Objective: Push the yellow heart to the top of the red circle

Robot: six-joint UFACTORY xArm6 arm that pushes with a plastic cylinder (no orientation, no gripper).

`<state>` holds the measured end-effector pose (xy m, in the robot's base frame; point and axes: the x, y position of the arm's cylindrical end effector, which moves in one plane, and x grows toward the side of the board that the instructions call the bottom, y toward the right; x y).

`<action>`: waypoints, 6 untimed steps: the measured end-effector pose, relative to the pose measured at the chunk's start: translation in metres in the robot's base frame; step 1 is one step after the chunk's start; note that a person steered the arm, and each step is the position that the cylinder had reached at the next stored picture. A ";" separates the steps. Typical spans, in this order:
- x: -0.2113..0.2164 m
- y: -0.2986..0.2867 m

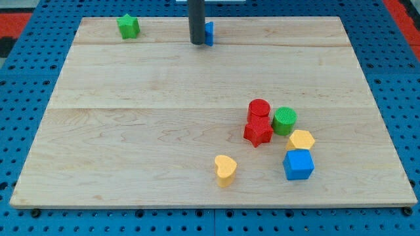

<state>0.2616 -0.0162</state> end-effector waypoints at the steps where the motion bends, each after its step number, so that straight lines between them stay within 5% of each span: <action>1: -0.009 0.025; 4: 0.016 0.012; 6: 0.100 0.050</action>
<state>0.3616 0.0340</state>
